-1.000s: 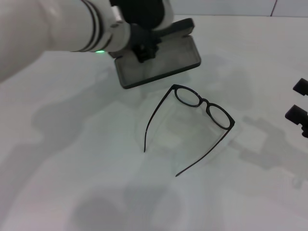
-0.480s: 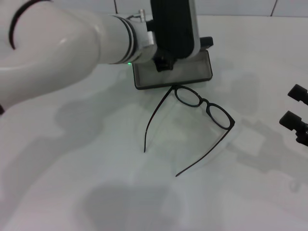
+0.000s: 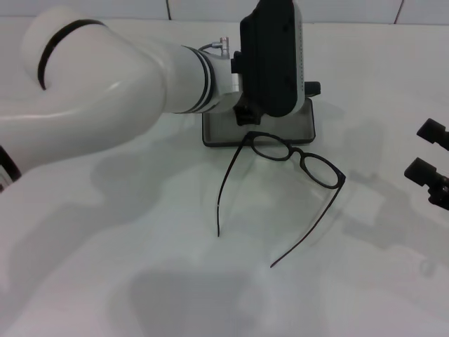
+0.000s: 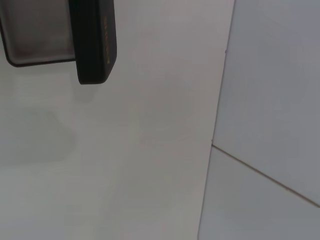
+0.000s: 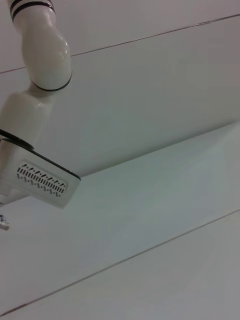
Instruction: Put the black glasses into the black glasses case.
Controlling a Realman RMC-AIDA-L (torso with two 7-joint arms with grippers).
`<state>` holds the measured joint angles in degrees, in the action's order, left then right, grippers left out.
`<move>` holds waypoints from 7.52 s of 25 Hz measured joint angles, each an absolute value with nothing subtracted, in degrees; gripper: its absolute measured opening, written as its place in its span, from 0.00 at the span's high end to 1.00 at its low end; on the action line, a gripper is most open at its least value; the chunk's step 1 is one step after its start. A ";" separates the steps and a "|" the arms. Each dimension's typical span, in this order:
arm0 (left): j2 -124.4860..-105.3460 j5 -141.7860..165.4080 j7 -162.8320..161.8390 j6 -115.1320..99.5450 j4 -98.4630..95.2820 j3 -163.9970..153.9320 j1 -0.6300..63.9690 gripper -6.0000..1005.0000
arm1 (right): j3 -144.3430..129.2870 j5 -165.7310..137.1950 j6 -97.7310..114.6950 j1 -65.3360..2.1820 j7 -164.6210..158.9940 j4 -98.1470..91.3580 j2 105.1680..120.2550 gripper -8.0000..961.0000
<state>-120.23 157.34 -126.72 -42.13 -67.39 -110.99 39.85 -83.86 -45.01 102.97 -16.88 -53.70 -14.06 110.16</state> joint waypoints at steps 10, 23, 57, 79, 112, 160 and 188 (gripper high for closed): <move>-120.24 157.41 -126.66 -41.25 -66.44 -111.39 39.89 0.67 | -83.88 -45.20 102.55 -16.92 -53.09 -14.07 110.18 0.11; -120.10 157.75 -126.51 -41.61 -70.29 -112.77 38.40 0.62 | -83.87 -45.74 102.41 -16.43 -53.08 -14.00 110.29 0.11; -119.56 61.68 -72.36 -101.91 -40.58 -60.11 9.69 0.62 | -69.05 -117.65 93.74 -24.56 -123.65 -78.00 115.25 0.19; -119.56 61.74 -64.82 -103.17 -30.23 -59.93 11.15 0.63 | -69.98 -141.21 94.11 -52.15 -142.09 -63.69 115.36 0.24; -119.88 61.12 -65.00 -103.45 -28.74 -60.12 12.06 0.63 | -76.78 -134.75 77.52 -54.19 -130.49 -47.21 116.03 0.36; -119.47 61.53 -63.79 -109.84 -26.82 -60.48 12.85 0.64 | -77.62 -113.13 81.42 -25.91 -120.15 -77.00 115.64 0.95; -119.91 63.98 -55.40 -116.03 -25.51 -71.19 25.34 0.90 | -67.08 -82.60 94.62 -27.65 -88.01 -51.57 115.82 0.95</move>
<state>-119.91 63.98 -55.40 -116.03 -25.51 -71.19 25.34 -67.08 -82.60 94.62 -27.65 -88.01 -51.57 115.82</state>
